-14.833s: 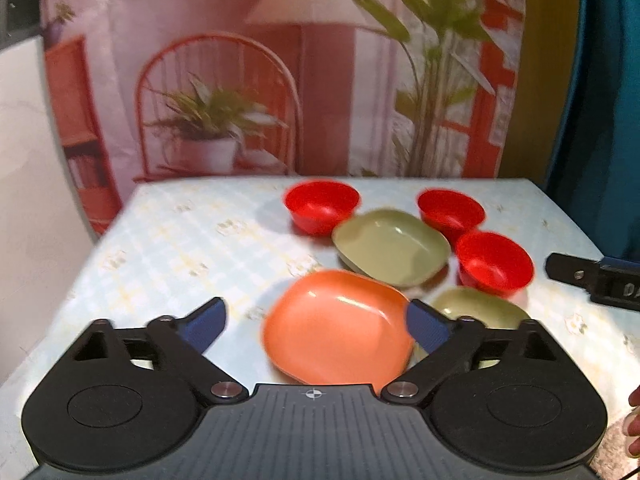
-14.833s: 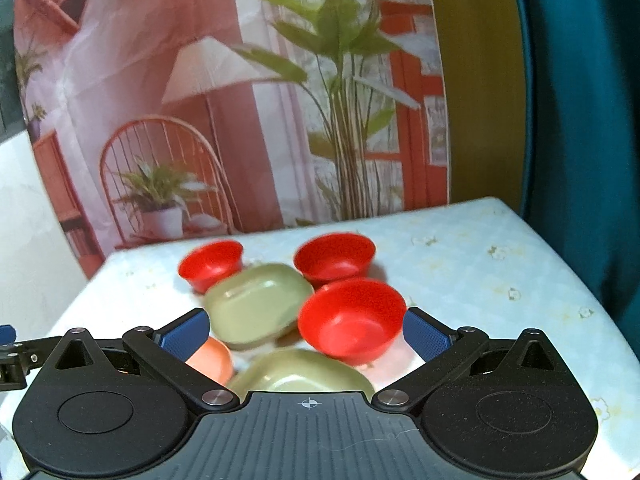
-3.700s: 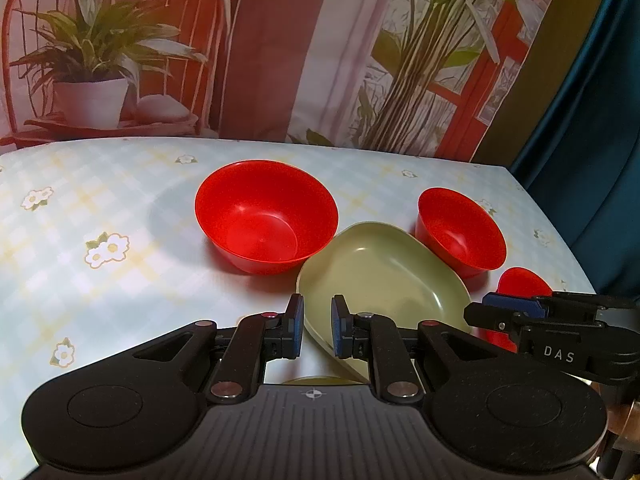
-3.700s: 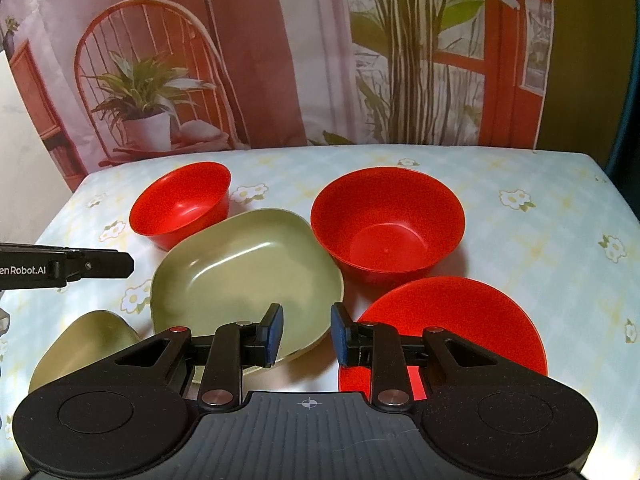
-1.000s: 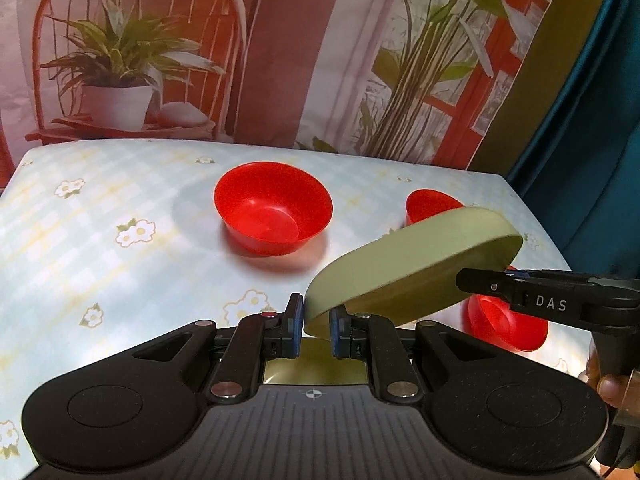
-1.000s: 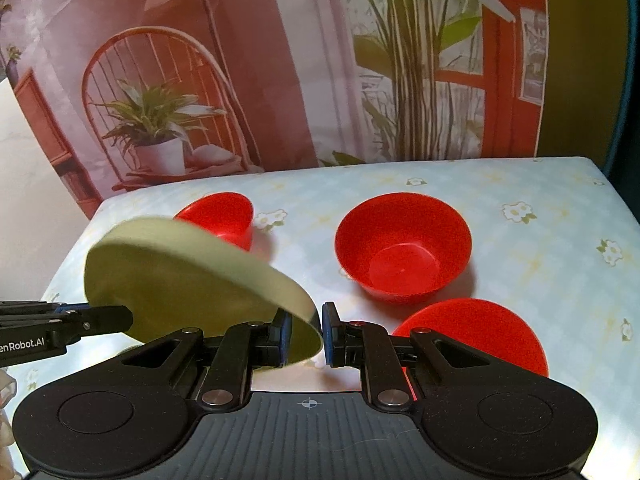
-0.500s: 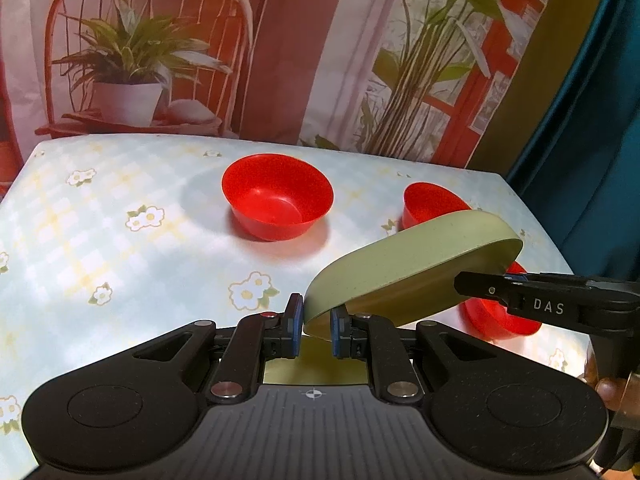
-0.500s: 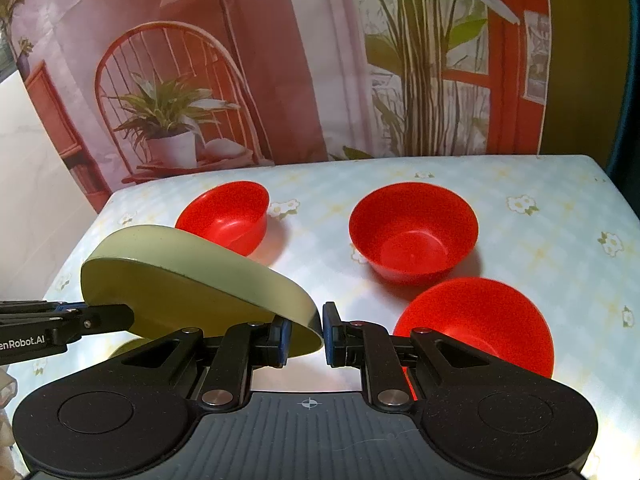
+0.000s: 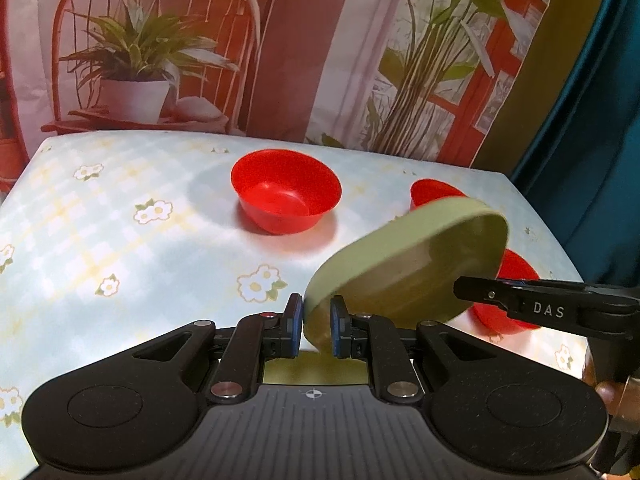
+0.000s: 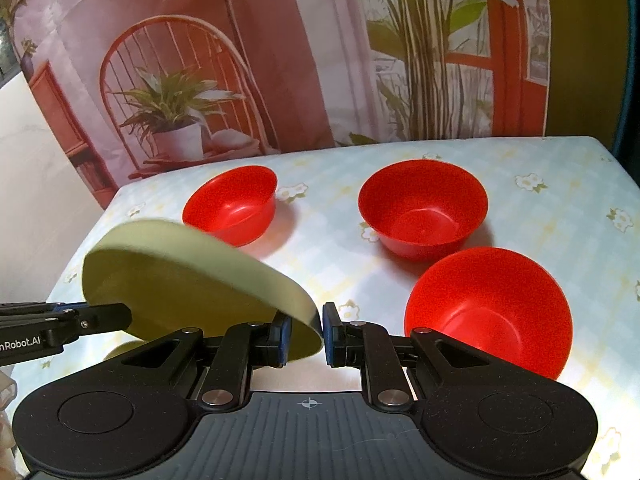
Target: Organize plates and bowls
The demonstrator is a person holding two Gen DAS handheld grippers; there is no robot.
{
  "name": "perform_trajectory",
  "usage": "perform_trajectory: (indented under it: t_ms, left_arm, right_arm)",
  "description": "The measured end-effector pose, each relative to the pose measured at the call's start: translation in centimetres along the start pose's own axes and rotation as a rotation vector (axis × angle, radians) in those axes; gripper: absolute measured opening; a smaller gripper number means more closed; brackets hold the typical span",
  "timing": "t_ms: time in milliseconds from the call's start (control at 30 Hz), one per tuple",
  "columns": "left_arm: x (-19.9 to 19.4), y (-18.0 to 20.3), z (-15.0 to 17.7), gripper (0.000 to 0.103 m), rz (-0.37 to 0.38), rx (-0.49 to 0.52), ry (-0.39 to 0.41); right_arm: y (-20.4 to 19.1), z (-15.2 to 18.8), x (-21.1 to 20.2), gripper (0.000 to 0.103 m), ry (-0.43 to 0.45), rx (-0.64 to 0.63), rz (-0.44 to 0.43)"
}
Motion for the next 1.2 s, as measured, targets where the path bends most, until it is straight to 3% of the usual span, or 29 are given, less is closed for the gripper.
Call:
perform_trajectory:
  t_ms: [233, 567, 1200]
  left_arm:
    - [-0.9, 0.8, -1.9, 0.015, 0.022, 0.006, 0.046]
    - [-4.2, 0.9, -2.1, 0.016, 0.02, -0.011, 0.069]
    - [-8.8, -1.0, 1.4, 0.016, 0.004, -0.037, 0.059]
  right_arm:
    - [0.2, -1.6, -0.7, 0.015, 0.038, 0.003, -0.007]
    - [-1.3, -2.6, -3.0, 0.015, 0.073, 0.003, -0.04]
    - [-4.7, 0.0, -5.5, 0.015, 0.04, -0.02, -0.094]
Point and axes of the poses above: each gripper's, at about its wrist camera, not at the fingertips, and x roughly the way its jaws point, y to its right, z to its underside, the point moved 8 cm from there along x, roughly the way its jaws point, and after that the axes turned 10 degrees about y, right-handed, at the moved point
